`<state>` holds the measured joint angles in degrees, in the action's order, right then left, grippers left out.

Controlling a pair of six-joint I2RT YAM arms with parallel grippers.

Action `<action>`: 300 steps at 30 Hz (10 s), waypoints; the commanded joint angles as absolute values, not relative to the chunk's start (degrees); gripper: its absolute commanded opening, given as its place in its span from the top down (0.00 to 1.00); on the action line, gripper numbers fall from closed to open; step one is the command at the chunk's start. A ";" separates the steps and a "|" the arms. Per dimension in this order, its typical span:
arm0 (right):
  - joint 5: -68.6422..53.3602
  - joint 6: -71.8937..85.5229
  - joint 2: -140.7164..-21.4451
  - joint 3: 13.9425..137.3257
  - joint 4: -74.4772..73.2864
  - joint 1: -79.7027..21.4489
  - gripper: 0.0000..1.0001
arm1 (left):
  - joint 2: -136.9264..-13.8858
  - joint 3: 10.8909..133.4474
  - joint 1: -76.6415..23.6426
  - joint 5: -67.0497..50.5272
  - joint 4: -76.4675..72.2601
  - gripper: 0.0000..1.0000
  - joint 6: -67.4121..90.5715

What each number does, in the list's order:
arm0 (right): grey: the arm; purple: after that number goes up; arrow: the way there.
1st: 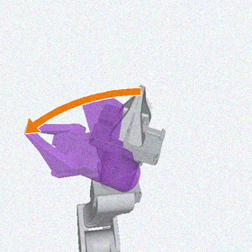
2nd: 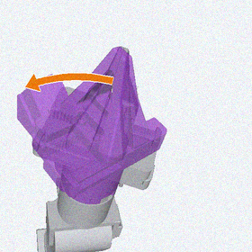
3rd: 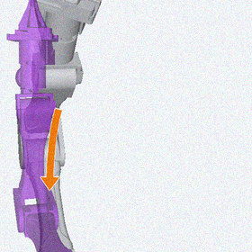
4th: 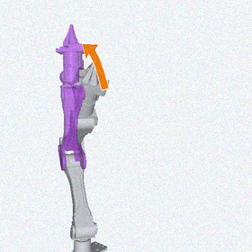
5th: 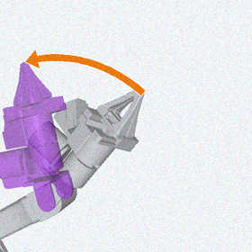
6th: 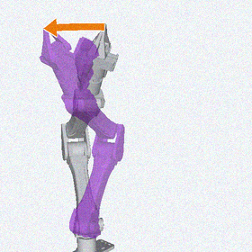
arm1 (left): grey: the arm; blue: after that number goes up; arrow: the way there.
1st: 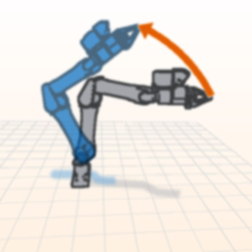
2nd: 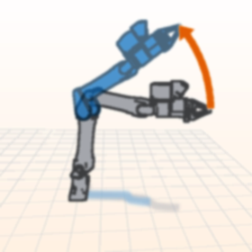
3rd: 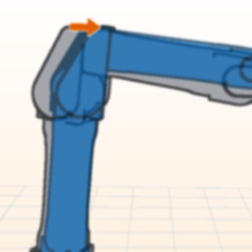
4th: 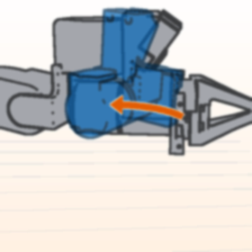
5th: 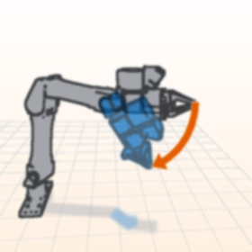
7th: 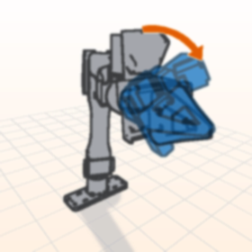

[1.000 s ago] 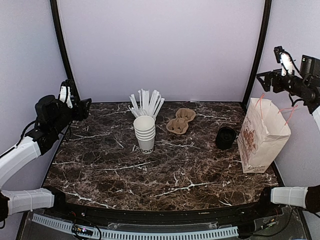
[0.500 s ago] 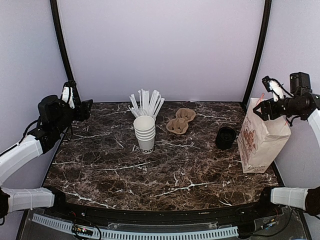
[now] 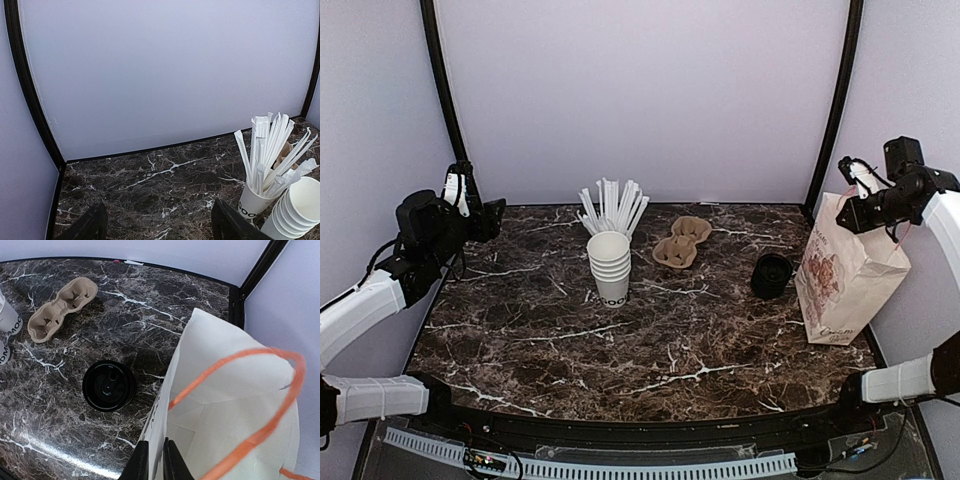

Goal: Pack the takeout coffee

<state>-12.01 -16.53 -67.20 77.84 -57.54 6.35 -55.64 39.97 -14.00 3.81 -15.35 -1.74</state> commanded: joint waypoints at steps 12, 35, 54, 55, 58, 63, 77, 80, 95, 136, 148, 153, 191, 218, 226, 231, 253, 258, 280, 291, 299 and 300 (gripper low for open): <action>-3.95 -20.08 -80.17 86.66 -48.71 1.88 1.00 | -54.08 39.81 -13.62 2.51 -16.70 0.27 -0.72; 1.72 -23.71 -96.23 100.41 -33.34 -1.83 0.96 | -54.75 39.99 -13.71 -2.11 -16.35 0.32 1.75; -41.02 -22.69 -56.92 61.16 -34.40 -0.96 0.28 | -63.27 61.58 -19.21 -8.31 16.40 0.52 7.42; -44.75 -22.34 -56.60 57.67 -33.15 -0.97 0.31 | -63.94 64.09 -19.77 -10.80 18.18 0.55 8.60; -47.97 -21.65 -54.85 48.09 -26.40 -0.56 0.33 | -67.64 68.93 -20.90 -15.84 27.15 0.58 10.97; -46.33 -25.62 -54.49 38.37 -22.61 1.93 0.36 | -74.93 78.42 -24.75 -21.06 38.92 0.60 15.44; -42.12 -25.35 -54.90 38.26 -20.28 1.76 0.32 | -89.39 87.97 -29.77 -16.41 43.88 0.71 18.46; -41.09 -25.69 -55.08 38.34 -20.23 1.71 0.32 | -92.80 89.84 -31.13 -15.91 44.05 0.73 18.49; -39.36 -26.08 -55.18 37.80 -19.54 1.69 0.30 | -100.71 95.82 -33.19 -7.28 47.61 0.82 18.72; -38.08 -27.07 -56.49 37.53 -19.70 1.71 0.28 | -104.52 100.60 -35.97 -7.39 47.47 0.98 18.08; -37.79 -27.24 -56.61 37.44 -19.82 1.75 0.27 | -100.85 100.05 -35.36 -3.76 53.68 1.00 16.71; -37.79 -27.33 -56.64 37.53 -20.07 1.76 0.27 | -96.98 95.59 -32.82 -5.64 52.65 1.00 17.03; -37.78 -27.69 -57.04 37.62 -20.47 1.75 0.26 | -95.89 96.43 -5.51 -29.16 45.68 1.00 14.03; -37.31 -27.86 -56.69 37.68 -20.65 1.67 0.25 | -97.71 98.97 -8.33 -13.65 50.52 1.00 15.35; -37.27 -27.86 -56.62 37.72 -20.78 1.73 0.25 | -96.63 100.99 -8.91 -11.15 51.55 1.00 16.19; -37.09 -27.86 -56.42 37.62 -20.78 1.74 0.25 | -94.59 101.26 -8.79 -11.87 50.93 1.00 16.68; -37.27 -28.04 -56.69 37.97 -20.87 1.75 0.25 | -75.03 93.83 -30.64 -45.23 41.83 1.00 0.62; -36.83 -28.05 -57.26 37.88 -20.67 1.76 0.25 | -83.27 97.60 -44.42 -31.39 51.25 1.00 -3.89; -35.25 -28.03 -56.80 37.60 -20.20 1.73 0.25 | -105.54 95.53 -58.49 -7.89 50.94 1.00 -7.16; -34.91 -27.95 -56.69 37.44 -20.34 1.76 0.25 | -107.73 93.28 -55.28 -10.70 46.37 0.95 -6.25; -34.72 -27.95 -56.85 37.44 -20.21 1.75 0.25 | -107.82 91.85 -54.72 -10.62 45.44 0.85 -6.42; -34.72 -27.95 -56.96 37.44 -20.21 1.76 0.25 | -107.79 91.89 -54.74 -10.46 45.53 0.83 -6.38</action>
<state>-34.83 -27.59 -57.21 37.69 -21.45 1.63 -108.44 92.77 -54.59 -10.02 46.04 -6.31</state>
